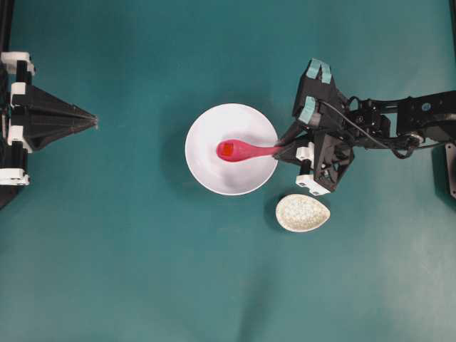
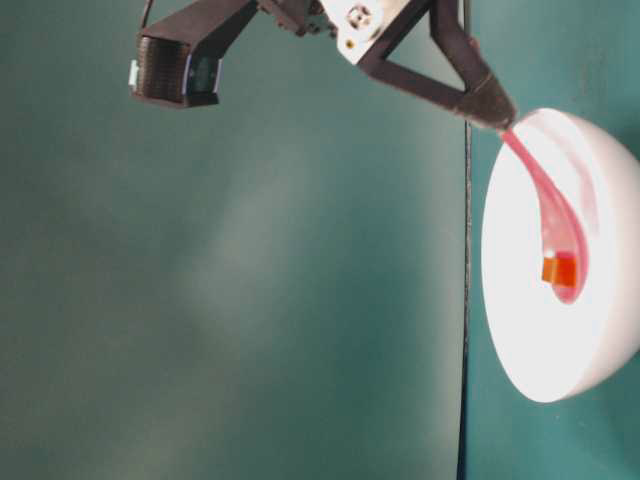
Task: Grip the spoon and scoop the red block from the bowl with right arm.
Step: 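Raise the spoon with the red cube out of the white bowl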
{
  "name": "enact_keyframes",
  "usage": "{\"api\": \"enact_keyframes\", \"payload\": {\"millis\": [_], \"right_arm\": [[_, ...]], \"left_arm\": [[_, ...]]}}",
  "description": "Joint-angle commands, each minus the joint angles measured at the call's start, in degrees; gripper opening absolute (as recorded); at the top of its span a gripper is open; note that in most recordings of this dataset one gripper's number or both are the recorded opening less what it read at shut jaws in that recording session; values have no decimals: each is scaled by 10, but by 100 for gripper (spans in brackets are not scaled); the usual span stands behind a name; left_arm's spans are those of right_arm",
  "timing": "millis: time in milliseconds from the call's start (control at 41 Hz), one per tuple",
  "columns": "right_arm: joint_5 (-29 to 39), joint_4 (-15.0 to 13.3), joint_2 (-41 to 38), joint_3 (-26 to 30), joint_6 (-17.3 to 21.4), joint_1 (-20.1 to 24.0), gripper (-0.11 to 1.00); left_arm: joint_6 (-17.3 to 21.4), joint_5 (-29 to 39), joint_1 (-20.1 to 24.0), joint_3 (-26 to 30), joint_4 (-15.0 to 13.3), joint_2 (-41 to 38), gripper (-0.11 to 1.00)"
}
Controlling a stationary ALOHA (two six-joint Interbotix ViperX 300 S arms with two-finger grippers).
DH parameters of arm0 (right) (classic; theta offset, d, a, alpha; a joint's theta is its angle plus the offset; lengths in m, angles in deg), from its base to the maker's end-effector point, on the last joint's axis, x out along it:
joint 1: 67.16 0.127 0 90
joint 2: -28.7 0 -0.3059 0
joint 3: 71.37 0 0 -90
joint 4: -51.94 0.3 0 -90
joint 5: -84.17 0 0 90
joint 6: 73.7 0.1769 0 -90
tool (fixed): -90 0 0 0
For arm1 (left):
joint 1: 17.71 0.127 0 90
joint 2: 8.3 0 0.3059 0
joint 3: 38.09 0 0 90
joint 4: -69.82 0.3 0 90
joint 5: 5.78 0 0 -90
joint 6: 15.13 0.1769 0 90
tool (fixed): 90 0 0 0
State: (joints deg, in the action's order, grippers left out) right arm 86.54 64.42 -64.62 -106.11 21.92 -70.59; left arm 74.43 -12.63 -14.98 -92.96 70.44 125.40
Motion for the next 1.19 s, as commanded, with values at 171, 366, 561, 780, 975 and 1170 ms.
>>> {"api": "enact_keyframes", "payload": {"millis": [171,366,561,780,975,1170], "right_arm": [[25,3,52,51,1,3,24],[93,3,104,87,0,3,24],[165,2,158,126,1,3,24],[174,3,188,134,1,3,24],[174,3,189,133,1,3,24],[175,3,189,132,1,3,24]], "left_arm": [[-1,-1,1,11,2,-4,0],[-1,-1,1,11,2,-4,0],[-1,-1,1,11,1,-4,0],[-4,-1,1,13,2,-2,0],[-4,0,1,13,2,3,0],[-4,2,0,13,1,4,0]]}}
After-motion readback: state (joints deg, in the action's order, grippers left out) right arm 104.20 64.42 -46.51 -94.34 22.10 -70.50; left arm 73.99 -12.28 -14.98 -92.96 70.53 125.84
